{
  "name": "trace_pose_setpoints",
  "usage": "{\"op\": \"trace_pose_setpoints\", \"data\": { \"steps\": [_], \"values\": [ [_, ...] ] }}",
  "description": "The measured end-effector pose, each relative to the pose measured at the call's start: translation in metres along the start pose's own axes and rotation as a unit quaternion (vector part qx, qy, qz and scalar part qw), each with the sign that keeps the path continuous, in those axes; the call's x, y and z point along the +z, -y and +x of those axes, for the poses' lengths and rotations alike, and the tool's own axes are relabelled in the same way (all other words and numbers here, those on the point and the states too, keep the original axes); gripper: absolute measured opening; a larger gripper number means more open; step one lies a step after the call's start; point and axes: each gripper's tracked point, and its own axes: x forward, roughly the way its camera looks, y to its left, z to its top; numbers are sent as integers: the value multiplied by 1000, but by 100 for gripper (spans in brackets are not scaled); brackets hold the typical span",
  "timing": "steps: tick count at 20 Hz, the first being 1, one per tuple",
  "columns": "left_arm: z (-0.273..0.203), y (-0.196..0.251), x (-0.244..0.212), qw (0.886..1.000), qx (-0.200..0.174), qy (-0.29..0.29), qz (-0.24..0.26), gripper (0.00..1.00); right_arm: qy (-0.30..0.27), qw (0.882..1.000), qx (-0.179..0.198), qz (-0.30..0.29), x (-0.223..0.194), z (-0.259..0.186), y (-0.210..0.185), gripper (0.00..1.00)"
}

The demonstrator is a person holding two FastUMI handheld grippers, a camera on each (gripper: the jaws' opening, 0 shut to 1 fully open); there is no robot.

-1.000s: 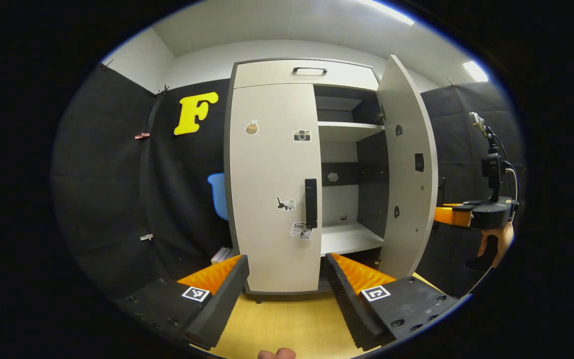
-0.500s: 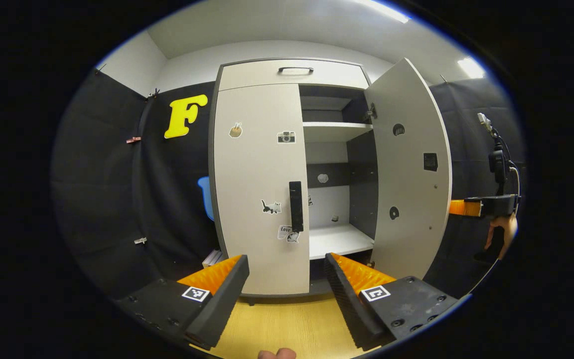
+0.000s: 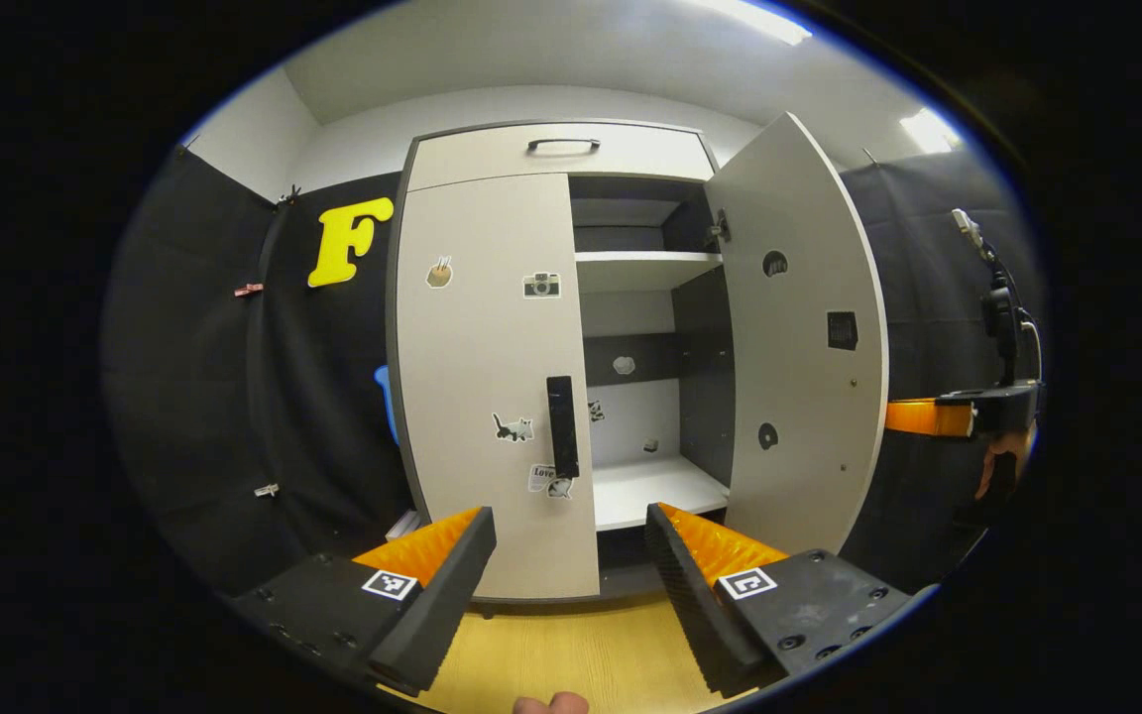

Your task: Open the right door of the double-door shoe cabinet with the right hand, and open the left door with the left hand.

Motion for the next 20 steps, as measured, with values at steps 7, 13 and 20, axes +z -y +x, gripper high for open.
{"op": "trace_pose_setpoints", "data": {
  "steps": [7,13,20],
  "values": [
    [35,-2,16,1000,0,23,4,94,32,999,-16,-24,27,-42,-13,69],
    [73,-1,20,1000,3,27,12,95,46,998,-29,-14,36,-67,-22,99],
    [145,-9,6,1000,28,6,1,95,48,998,-36,-19,26,-65,-25,99]
  ]
}}
